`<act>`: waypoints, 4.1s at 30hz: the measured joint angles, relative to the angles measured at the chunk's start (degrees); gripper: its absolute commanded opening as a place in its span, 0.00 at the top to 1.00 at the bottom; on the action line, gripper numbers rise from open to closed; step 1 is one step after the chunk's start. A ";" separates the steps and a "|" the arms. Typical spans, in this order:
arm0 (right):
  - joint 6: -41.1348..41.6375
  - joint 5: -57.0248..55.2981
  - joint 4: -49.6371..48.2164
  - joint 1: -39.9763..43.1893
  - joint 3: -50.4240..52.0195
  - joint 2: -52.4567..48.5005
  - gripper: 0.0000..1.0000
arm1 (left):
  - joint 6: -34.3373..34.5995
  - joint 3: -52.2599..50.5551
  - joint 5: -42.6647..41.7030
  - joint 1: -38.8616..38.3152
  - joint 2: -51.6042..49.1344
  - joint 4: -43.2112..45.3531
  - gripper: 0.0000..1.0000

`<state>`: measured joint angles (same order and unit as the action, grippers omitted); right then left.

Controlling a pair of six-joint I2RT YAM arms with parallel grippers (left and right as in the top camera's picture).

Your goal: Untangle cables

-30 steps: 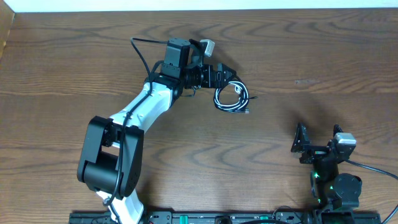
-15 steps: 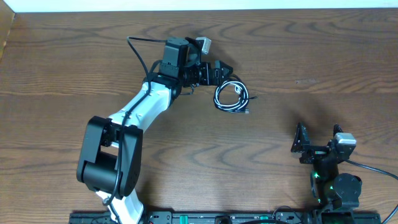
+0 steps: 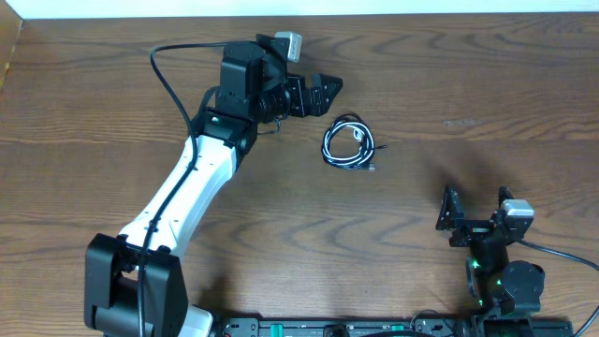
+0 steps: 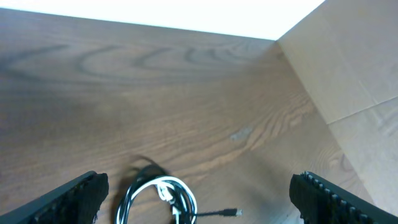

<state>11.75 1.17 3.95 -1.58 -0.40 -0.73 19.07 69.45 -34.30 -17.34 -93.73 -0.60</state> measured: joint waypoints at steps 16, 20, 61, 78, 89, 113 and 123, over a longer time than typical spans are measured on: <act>0.83 10.54 -0.13 0.00 -4.09 -4.52 0.01 | -1.01 0.35 1.81 0.22 -0.07 -10.67 0.01; 0.39 12.50 -0.33 0.57 -14.56 -14.78 0.01 | -4.02 4.79 4.70 0.24 -0.24 -18.64 0.01; -4.46 35.34 10.49 3.67 -45.86 -69.37 0.22 | -12.48 8.83 17.94 -10.47 -26.67 -6.29 0.50; -1.53 35.34 5.60 2.58 -45.86 -71.87 0.46 | -6.12 8.74 10.97 -7.45 -16.61 -11.50 0.93; 3.58 36.94 -4.90 -3.58 -45.90 -77.46 0.56 | -6.49 9.01 -4.72 -7.61 -9.22 -18.56 0.93; 18.60 6.47 16.55 -1.44 -46.77 -85.07 0.65 | -7.32 8.70 -16.44 -5.73 3.91 -20.24 0.93; 5.77 41.42 5.40 -1.44 -49.83 -85.05 0.48 | -6.60 8.70 -14.84 -4.94 3.17 -21.94 0.93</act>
<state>17.52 42.59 9.34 -3.03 -50.24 -85.78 12.47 78.15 -49.15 -22.28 -90.56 -22.55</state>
